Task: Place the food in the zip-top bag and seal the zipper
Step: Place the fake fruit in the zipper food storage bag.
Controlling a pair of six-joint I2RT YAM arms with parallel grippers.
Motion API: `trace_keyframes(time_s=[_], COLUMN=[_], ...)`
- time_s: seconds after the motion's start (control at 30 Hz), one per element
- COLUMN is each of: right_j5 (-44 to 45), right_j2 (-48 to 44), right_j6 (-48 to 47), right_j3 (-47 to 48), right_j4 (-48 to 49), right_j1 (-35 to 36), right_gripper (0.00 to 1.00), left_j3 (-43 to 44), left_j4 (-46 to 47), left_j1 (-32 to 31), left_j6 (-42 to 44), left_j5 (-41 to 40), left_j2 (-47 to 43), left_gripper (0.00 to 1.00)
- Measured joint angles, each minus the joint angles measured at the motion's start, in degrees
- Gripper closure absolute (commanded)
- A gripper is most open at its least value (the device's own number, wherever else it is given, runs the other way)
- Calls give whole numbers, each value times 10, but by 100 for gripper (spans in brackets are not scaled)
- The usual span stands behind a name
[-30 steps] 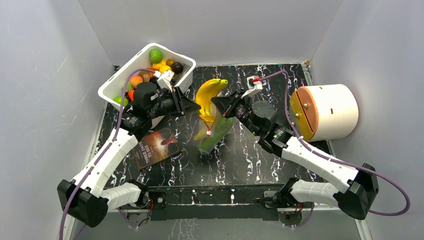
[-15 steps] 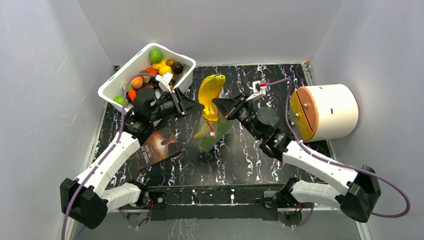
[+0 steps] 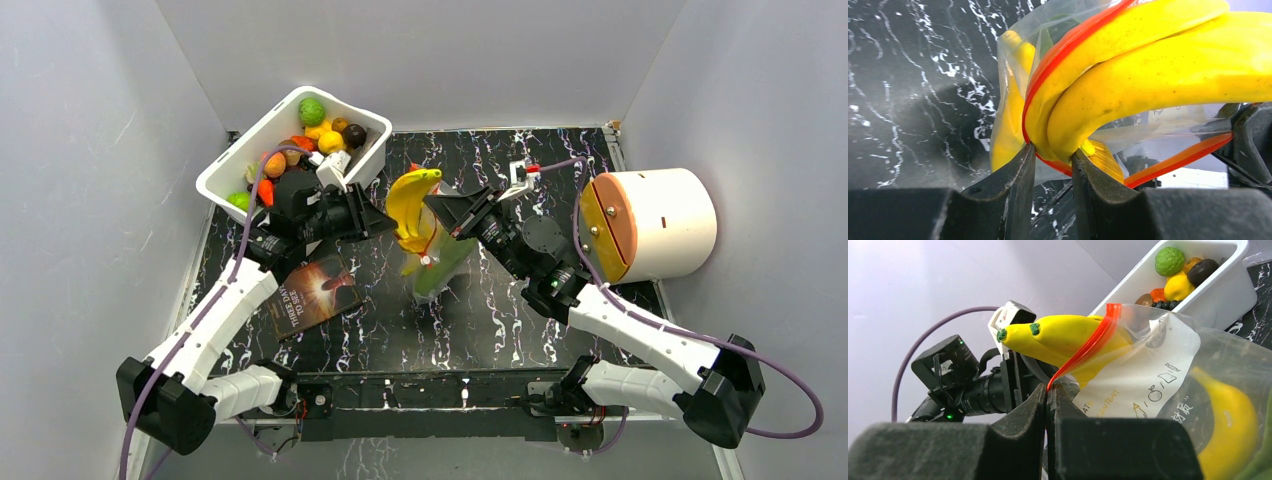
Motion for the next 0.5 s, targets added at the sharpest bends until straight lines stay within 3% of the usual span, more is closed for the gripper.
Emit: trace_keyframes(time_s=[0.17,0.33,0.5], right_j5=[-7,-22,-26], right_j2=[5,28,35], right_j6=[2,22,29], right_j3=[0,0,0], right_j4=[0,6,1], right_j1=[0,0,0], right_gripper=[100,100,100], left_j3=[26,18,-5], left_j4=[-41,-22,22], left_j1=[0,0,0], left_j6=[40,19,-30], left_j5=[-28,-2,33], left_j2=[0,-2,-18], left_gripper=[95,92,64])
